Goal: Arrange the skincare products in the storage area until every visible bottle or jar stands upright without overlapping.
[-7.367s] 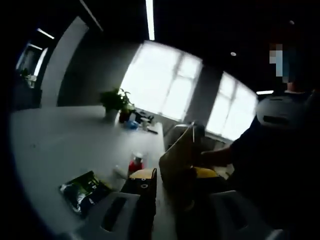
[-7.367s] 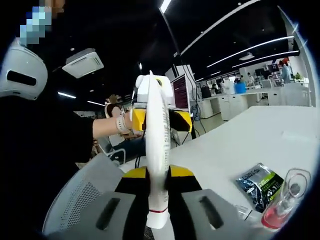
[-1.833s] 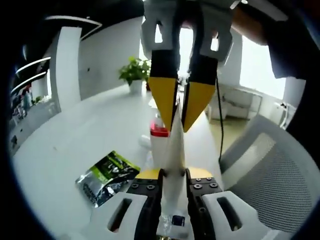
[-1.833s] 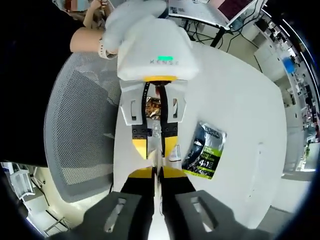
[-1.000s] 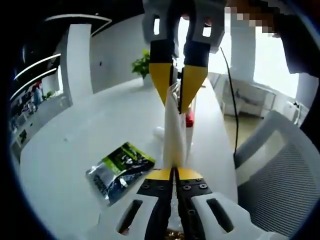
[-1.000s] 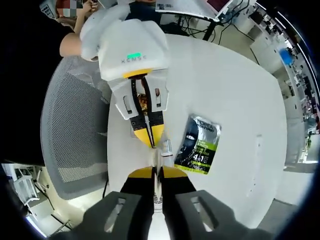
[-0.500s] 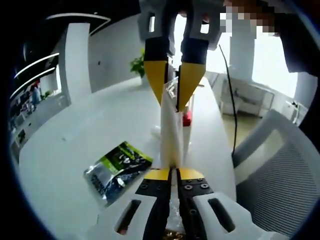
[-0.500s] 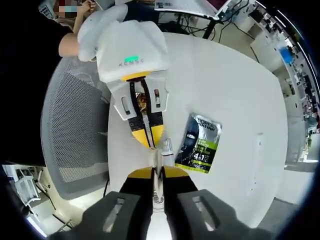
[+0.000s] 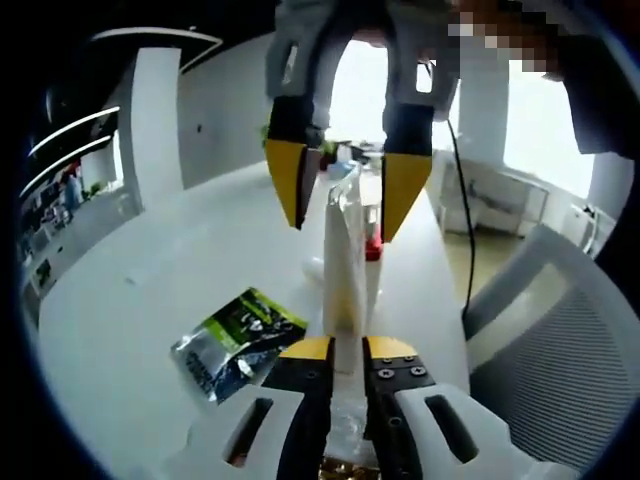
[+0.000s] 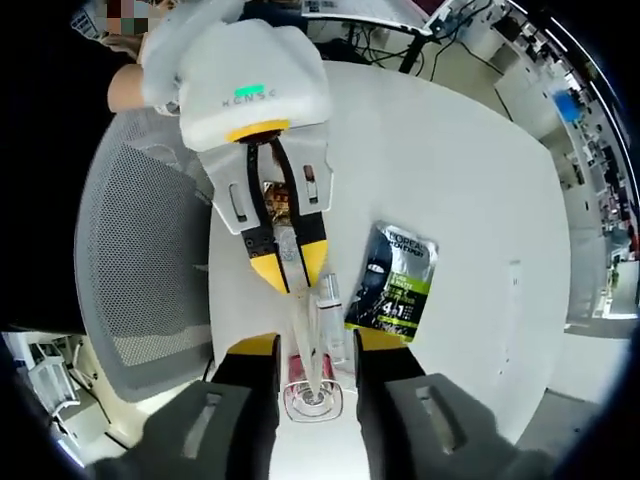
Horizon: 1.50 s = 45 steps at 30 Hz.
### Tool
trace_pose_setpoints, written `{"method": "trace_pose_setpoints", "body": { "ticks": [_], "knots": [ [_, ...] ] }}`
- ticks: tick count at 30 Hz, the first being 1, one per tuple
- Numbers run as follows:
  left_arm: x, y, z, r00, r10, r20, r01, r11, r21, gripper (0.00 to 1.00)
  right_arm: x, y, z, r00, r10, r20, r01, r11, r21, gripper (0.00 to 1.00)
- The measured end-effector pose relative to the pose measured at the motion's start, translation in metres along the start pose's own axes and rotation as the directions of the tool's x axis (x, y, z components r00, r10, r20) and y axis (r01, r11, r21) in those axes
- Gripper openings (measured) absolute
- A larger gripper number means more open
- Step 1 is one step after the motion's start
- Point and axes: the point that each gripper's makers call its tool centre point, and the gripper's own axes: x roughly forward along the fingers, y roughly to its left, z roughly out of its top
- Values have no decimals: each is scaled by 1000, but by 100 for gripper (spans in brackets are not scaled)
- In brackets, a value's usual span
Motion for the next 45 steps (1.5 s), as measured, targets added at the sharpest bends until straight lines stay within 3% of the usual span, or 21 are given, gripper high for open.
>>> {"method": "trace_pose_setpoints", "body": {
  "ticks": [6, 10, 12, 19, 31, 37, 45],
  "knots": [
    [-3, 1, 3, 1000, 4, 3, -4, 1000, -5, 13, -3, 2, -6, 999, -42, 3, 42, 999, 19, 46],
    [-5, -3, 11, 999, -13, 36, 14, 999, -37, 16, -5, 4, -8, 998, -61, 26, 60, 997, 53, 53],
    [-5, -4, 10, 1000, -6, 25, 6, 1000, -8, 18, -5, 6, -10, 996, -84, 35, 81, 994, 66, 60],
    [-6, -6, 7, 1000, 1, 9, -1, 1000, -15, 25, -7, 14, -16, 991, -111, 71, 102, 988, 117, 79],
    [-13, -1, 8, 1000, 25, -19, -25, 1000, -10, 39, -2, 20, -27, 985, -133, 106, 107, 969, 222, 99],
    [-30, 5, 16, 998, 68, 11, -68, 997, -32, 45, -3, 16, -29, 977, -150, 152, 106, 957, 269, 100],
    [-57, 10, 13, 993, 115, -17, -116, 992, -39, 54, -5, 13, -33, 963, -195, 188, 127, 938, 323, 100]
  ]
}}
